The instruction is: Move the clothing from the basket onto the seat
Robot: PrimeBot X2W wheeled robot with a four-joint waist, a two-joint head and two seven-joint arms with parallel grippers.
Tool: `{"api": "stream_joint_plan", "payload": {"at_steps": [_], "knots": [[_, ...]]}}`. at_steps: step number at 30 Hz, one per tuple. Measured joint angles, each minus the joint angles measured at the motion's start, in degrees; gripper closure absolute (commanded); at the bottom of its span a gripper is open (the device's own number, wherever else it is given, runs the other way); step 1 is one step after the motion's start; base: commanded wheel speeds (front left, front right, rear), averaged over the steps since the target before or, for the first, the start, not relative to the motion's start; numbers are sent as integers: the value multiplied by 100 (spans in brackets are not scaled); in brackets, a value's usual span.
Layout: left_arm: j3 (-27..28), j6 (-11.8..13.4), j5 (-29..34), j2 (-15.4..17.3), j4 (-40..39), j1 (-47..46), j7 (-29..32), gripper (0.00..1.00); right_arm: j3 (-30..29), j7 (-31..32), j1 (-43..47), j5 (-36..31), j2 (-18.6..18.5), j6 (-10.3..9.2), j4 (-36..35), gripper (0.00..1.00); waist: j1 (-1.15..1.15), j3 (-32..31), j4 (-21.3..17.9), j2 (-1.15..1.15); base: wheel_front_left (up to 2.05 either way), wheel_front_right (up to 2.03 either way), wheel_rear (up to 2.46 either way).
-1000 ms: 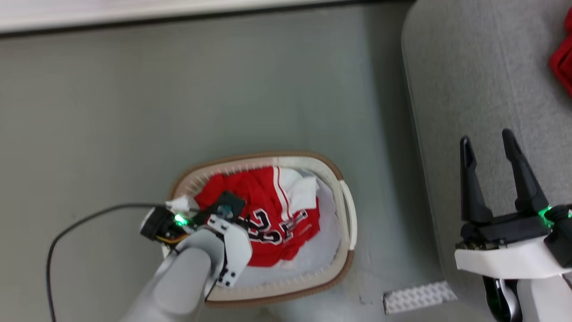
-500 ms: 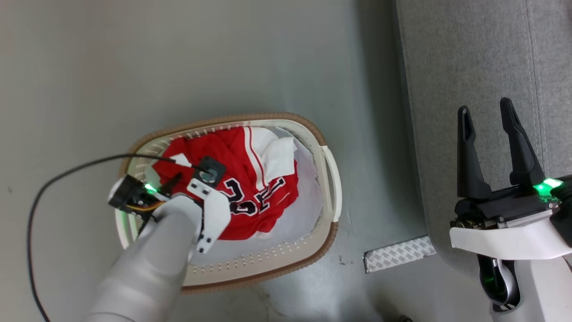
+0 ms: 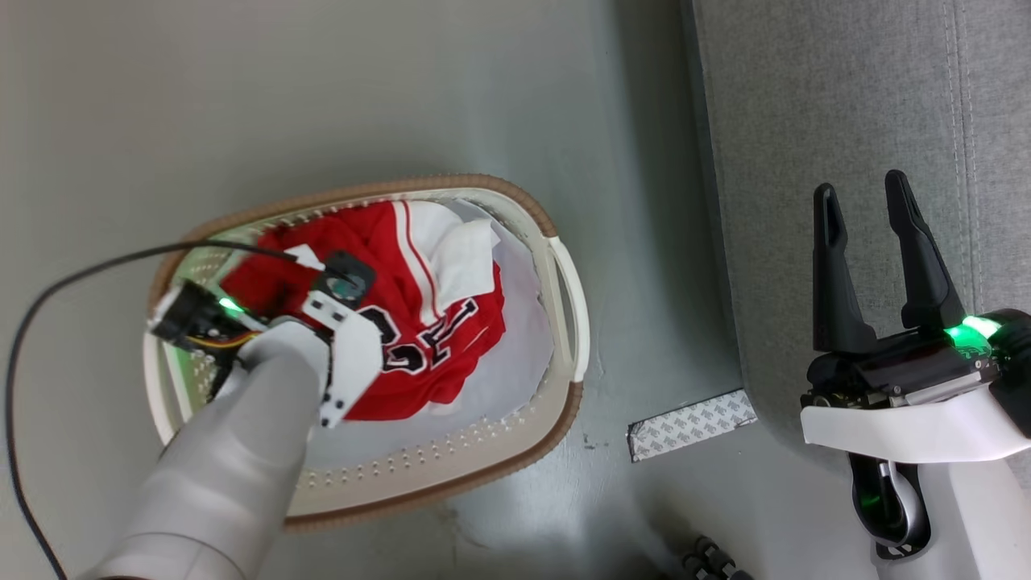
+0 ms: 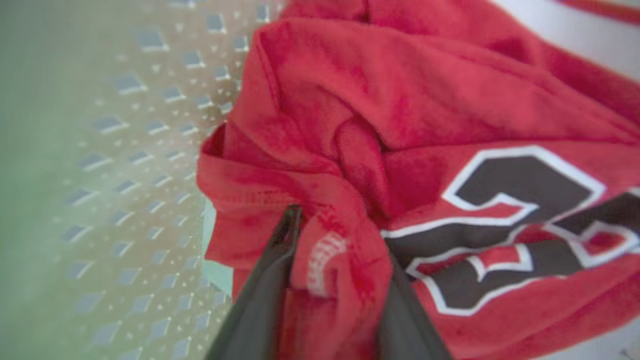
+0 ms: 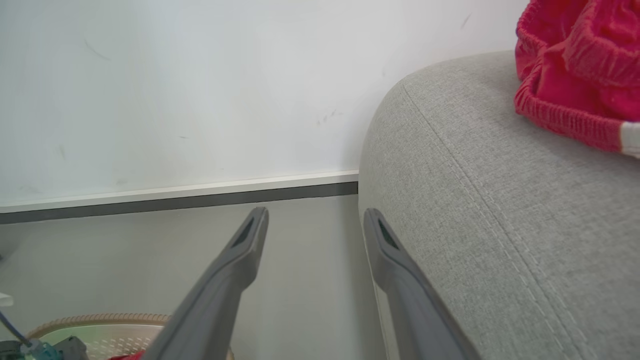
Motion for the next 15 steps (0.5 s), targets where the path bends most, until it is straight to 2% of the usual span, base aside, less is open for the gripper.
{"api": "stream_joint_plan", "payload": {"at_steps": [7,15], "knots": [[55,-105,-260,-268,4,94,-377,100,-134,0,16,-44,2,0,134,0,0,-273,94,0,0,0,0],[308,-328,-1004,-506,-274,729,-1114,100,-397,0,355,-405,5,0,385,0,-1,-1073,364,0,0,0,0]]}}
